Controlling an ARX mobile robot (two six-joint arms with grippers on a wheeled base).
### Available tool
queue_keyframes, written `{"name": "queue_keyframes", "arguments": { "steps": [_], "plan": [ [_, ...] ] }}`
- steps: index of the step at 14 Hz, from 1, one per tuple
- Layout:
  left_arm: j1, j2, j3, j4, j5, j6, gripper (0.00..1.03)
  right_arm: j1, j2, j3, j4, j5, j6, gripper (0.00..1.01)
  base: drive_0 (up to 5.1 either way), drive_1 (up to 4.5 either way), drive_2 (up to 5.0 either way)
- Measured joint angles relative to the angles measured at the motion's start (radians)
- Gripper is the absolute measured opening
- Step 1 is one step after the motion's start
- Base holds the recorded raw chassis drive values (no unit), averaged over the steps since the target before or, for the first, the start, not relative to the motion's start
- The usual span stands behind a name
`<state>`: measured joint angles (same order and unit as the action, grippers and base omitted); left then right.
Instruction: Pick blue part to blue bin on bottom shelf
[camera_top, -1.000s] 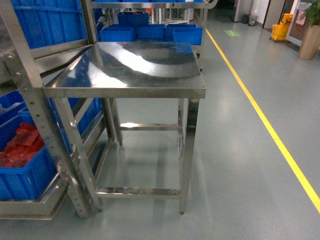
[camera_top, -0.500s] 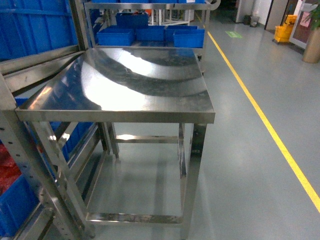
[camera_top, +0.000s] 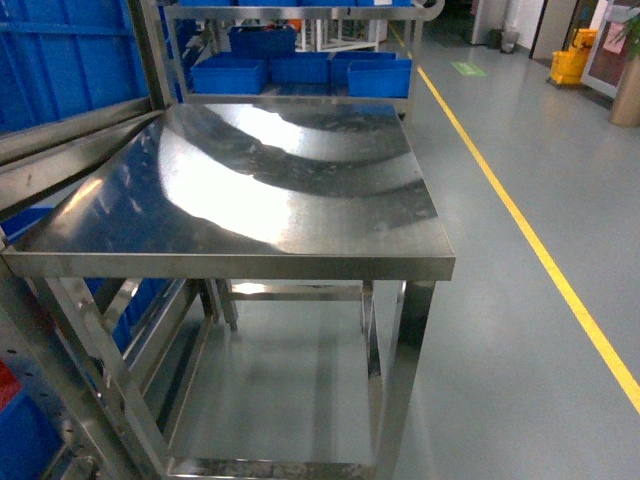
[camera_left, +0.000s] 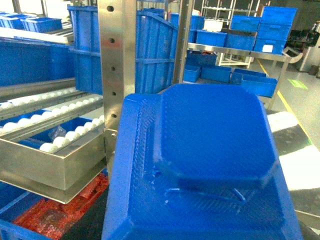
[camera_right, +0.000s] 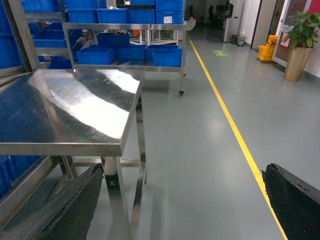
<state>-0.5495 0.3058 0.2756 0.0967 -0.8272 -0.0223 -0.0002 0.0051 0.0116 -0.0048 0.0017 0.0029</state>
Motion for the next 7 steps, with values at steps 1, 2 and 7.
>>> {"name": "queue_keyframes", "arguments": {
  "steps": [1, 2, 7],
  "plan": [
    [0.000, 0.000, 0.000, 0.000, -0.003, 0.000, 0.43, 0.000, 0.000, 0.000, 0.002, 0.000, 0.000, 0.98, -4.8, 2.68, 2.7],
    [0.000, 0.000, 0.000, 0.000, -0.003, 0.000, 0.43, 0.000, 0.000, 0.000, -0.001, 0.000, 0.000, 0.98, -4.9, 2.54, 2.5],
    [0.000, 0.000, 0.000, 0.000, -0.004, 0.000, 0.43, 0.000, 0.000, 0.000, 0.000, -0.002, 0.000, 0.98, -5.0, 2.44, 2.4]
  ]
}}
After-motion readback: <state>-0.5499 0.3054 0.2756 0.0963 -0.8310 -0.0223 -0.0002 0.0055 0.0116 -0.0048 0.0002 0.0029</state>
